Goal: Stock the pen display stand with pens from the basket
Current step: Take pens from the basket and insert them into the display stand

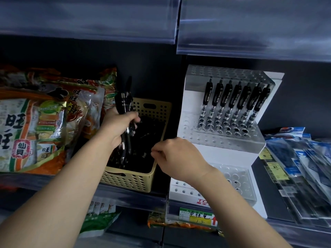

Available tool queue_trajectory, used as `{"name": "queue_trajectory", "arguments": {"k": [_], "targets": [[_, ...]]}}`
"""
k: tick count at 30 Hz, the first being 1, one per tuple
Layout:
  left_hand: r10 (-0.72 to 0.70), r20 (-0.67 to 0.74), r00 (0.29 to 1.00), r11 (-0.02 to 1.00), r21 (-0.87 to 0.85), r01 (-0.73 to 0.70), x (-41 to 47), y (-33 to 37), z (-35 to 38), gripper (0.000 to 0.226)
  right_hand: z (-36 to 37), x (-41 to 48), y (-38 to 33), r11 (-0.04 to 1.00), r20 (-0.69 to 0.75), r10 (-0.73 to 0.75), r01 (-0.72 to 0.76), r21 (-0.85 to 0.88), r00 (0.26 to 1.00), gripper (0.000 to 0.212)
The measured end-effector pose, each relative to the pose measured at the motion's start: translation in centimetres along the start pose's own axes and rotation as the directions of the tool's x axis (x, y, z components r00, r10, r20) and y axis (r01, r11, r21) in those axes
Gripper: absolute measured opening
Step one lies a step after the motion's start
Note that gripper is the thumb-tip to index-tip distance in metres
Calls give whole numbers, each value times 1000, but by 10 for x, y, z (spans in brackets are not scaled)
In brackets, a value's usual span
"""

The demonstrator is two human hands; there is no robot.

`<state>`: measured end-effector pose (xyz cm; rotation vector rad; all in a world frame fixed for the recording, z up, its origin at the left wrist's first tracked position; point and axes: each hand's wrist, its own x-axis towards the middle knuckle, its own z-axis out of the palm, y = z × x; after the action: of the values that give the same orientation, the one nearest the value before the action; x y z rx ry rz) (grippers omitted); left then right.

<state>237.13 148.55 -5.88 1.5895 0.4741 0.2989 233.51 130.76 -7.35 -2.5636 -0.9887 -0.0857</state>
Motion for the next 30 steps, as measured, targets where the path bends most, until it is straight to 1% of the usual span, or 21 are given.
{"name": "queue_trajectory", "arguments": {"k": [3, 5, 6, 7, 8, 9, 10, 11, 12, 14, 15, 16, 18, 19, 20, 21, 23, 24, 26, 28, 30], "targets": [[-8, -13, 1000, 968, -250, 5, -5, 13, 0, 6, 1, -1, -1, 999, -36, 5, -7, -44, 999, 26], [-38, 7, 999, 914, -404, 37, -10, 22, 1, 11, 1, -1, -5, 997, -179, 35, -45, -56, 983, 25], [-47, 33, 998, 881, -470, 57, -14, 26, 1, 11, 0, -2, -9, 998, -284, 66, -67, 7, 957, 26], [-47, 62, 997, 847, -526, 72, -19, 30, 2, 11, -1, -3, -13, 986, -378, 129, -78, 147, 917, 27], [-37, 87, 995, 815, -573, 81, -24, 34, 3, 11, -4, -4, -19, 930, -437, 222, -55, 363, 872, 26], [-25, 106, 994, 784, -615, 86, -29, 37, 4, 11, -7, -5, -26, 801, -427, 336, -17, 598, 839, 26], [-12, 121, 993, 750, -656, 89, -36, 39, 5, 11, -9, -6, -34, 605, -332, 437, -1, 796, 836, 28], [2, 134, 991, 709, -699, 93, -43, 42, 7, 10, -9, -7, -41, 382, -181, 491, -24, 924, 852, 31], [22, 148, 989, 667, -739, 96, -50, 44, 9, 8, -7, -8, -47, 162, -12, 494, -79, 984, 869, 36], [53, 154, 987, 614, -784, 90, -66, 43, 15, 7, -6, -10, -59, -213, 242, 430, -163, 963, 870, 50], [47, 150, 988, 613, -785, 90, -74, 40, 20, 7, -8, -10, -62, -356, 300, 408, -152, 922, 863, 56], [30, 152, 988, 631, -770, 99, -82, 35, 25, 8, -10, -10, -64, -449, 316, 404, -115, 886, 858, 58], [-5, 194, 981, 690, -709, 144, -101, 24, 35, 16, -20, -12, -66, -531, 309, 425, -42, 846, 851, 52], [-28, 218, 976, 719, -674, 171, -109, 19, 38, 22, -23, -13, -65, -537, 301, 444, -19, 844, 844, 49], [-53, 232, 971, 743, -640, 194, -116, 15, 41, 28, -24, -14, -64, -506, 293, 471, -17, 863, 832, 48], [-64, 239, 969, 764, -613, 202, -121, 13, 42, 29, -23, -16, -63, -434, 277, 503, -38, 900, 819, 47], [-42, 216, 976, 797, -582, 163, -125, 10, 42, 15, -17, -19, -61, -206, 183, 563, -78, 975, 806, 46], [-21, 195, 981, 810, -572, 131, -126, 9, 42, 10, -16, -20, -61, -93, 105, 577, -62, 994, 810, 45], [32, 196, 980, 834, -545, 82, -128, 5, 40, 7, -19, -24, -60, 62, -57, 581, 25, 998, 812, 38], [80, 261, 962, 850, -523, 72, -133, -2, 41, 6, -29, -27, -54, 136, -143, 565, 79, 988, 812, 30], [126, 344, 930, 871, -487, 62, -137, -10, 43, 4, -38, -31, -46, 140, -118, 530, 51, 989, 840, 27]]}}
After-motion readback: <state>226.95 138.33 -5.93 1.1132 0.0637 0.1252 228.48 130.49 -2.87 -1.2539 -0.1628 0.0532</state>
